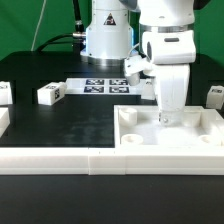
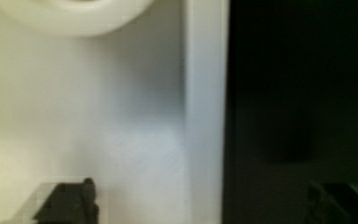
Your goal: Assemble one leg
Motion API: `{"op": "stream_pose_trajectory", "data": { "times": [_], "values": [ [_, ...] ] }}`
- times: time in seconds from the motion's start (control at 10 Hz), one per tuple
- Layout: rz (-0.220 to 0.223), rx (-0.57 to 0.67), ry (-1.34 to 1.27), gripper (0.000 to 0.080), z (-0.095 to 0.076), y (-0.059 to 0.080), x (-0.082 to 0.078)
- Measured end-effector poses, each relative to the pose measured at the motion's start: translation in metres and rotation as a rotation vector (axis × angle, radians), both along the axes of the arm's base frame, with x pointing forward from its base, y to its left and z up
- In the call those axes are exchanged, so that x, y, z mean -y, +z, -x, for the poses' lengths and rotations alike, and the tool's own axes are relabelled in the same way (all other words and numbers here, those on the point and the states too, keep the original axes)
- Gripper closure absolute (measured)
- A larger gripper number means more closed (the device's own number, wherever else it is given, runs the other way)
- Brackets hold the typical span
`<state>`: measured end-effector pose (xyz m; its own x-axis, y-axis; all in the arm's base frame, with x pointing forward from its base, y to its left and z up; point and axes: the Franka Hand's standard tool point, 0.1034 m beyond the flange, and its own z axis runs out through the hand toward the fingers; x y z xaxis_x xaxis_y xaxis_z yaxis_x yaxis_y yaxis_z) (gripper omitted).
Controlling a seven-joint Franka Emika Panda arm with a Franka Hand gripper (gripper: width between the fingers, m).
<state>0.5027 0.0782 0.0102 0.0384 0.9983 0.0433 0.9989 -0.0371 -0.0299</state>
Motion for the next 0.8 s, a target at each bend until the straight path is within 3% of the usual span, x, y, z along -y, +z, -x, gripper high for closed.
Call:
{"op": "stream_pose_trajectory", "data": {
  "times": [0.6, 0.8],
  "values": [
    [0.001, -0.001, -0.053, 0.0151, 0.001, 0.002, -0.002],
    [0.016, 0.016, -0.185, 0.0151, 0.016, 0.032, -0.018]
  ]
}}
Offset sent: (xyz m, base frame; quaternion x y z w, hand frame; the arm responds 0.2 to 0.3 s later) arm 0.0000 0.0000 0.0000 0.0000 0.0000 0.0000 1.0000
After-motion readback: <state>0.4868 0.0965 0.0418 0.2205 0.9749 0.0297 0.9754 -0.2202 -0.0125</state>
